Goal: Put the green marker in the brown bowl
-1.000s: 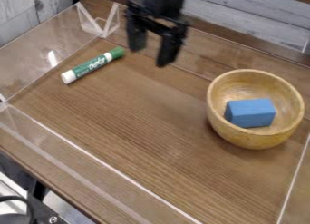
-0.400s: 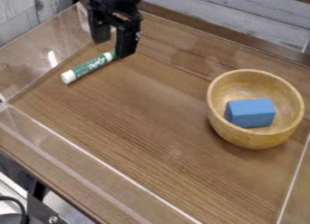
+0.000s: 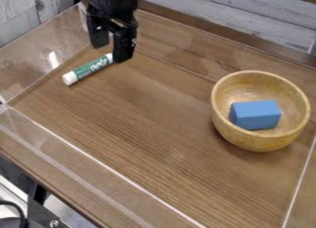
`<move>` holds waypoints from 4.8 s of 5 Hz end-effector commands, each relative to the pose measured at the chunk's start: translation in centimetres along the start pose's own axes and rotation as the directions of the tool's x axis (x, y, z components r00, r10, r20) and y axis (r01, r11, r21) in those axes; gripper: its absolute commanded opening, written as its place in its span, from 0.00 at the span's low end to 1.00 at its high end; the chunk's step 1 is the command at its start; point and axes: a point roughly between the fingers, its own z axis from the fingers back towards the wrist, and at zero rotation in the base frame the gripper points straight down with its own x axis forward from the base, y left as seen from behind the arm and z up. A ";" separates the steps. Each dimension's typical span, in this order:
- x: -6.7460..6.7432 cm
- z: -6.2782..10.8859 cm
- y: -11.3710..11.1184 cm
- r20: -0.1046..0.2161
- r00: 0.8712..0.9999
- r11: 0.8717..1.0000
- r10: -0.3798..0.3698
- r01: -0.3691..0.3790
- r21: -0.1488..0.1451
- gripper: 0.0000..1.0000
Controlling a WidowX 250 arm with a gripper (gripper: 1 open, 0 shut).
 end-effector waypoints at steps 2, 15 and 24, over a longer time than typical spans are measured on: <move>1.2 0.0 2.7 0.081 0.997 0.999 -0.013 0.009 0.046 1.00; 2.9 -4.2 7.1 0.152 0.987 0.998 -0.061 0.063 -0.013 0.00; 4.4 5.7 0.2 0.141 0.990 1.000 0.002 -0.003 0.010 0.00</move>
